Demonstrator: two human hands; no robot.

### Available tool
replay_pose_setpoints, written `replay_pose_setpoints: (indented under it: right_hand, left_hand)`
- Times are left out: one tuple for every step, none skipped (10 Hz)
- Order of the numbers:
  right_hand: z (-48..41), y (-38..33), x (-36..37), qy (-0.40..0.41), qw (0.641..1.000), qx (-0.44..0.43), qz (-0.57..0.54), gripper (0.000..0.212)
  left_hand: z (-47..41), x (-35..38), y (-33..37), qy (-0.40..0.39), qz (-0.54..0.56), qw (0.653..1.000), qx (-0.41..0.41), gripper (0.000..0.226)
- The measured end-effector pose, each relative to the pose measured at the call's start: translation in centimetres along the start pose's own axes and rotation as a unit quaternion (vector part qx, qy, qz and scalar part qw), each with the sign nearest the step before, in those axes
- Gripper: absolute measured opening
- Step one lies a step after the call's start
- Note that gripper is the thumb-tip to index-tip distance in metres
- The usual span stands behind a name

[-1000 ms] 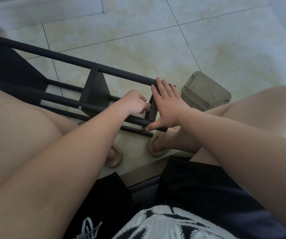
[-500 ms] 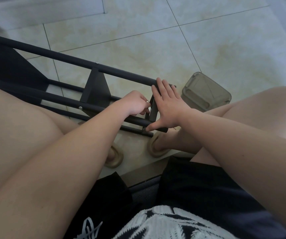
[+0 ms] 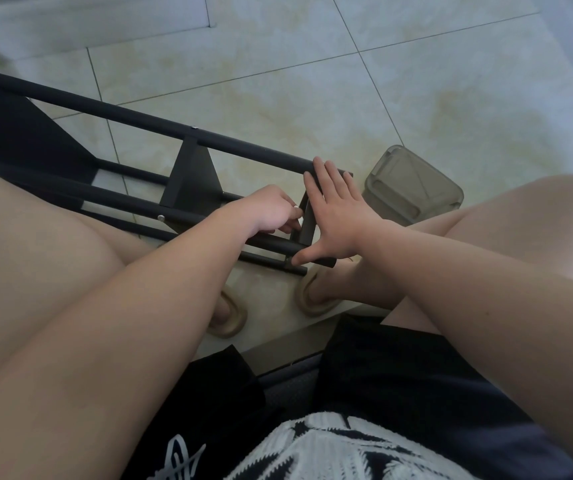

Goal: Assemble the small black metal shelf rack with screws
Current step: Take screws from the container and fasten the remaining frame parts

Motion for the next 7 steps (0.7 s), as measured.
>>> replay_pose_setpoints:
  right_hand:
    - [0.03,-0.14,0.02,0.001,1.000,-0.001,0.000,0.154]
    - [0.03,-0.11,-0.01,0.002,1.000,0.000,0.000,0.154]
    - [0.06,-0.12,0.02,0.002,1.000,-0.001,-0.001,0.153]
    - [0.07,-0.10,-0.01,0.004,1.000,-0.001,-0.002,0.153]
    - [0.07,-0.11,-0.02,0.003,1.000,-0.002,0.000,0.153]
    - [0.08,-0.11,-0.01,0.002,1.000,-0.003,0.001,0.153]
    - [0.11,-0.12,-0.03,0.003,1.000,-0.002,0.002,0.153]
  left_hand:
    - [0.08,0.04,-0.18,-0.009,-0.004,1.000,-0.004,0.023]
    - [0.22,0.09,-0.12,-0.014,-0.003,1.000,-0.007,0.022]
    - [0.36,0.19,-0.06,-0.020,-0.004,1.000,-0.010,0.021]
    - [0.39,0.19,-0.16,-0.024,0.000,1.000,-0.014,0.020]
    - [0.34,0.12,-0.13,-0.023,-0.001,1.000,-0.014,0.021]
    - [0.28,0.16,-0.14,-0.026,-0.008,1.000,-0.012,0.021]
    - [0.21,0.14,-0.21,-0.031,-0.016,0.999,-0.009,0.021]
Point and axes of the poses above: each hand's wrist, its own z-axis away from the middle knuckle, its own x-axis out of the palm, y = z × x, the point moved 10 cm from there along -z, towards the middle knuckle, and after that the axes turned 2 degrees about -x, right-handed, at the moved point
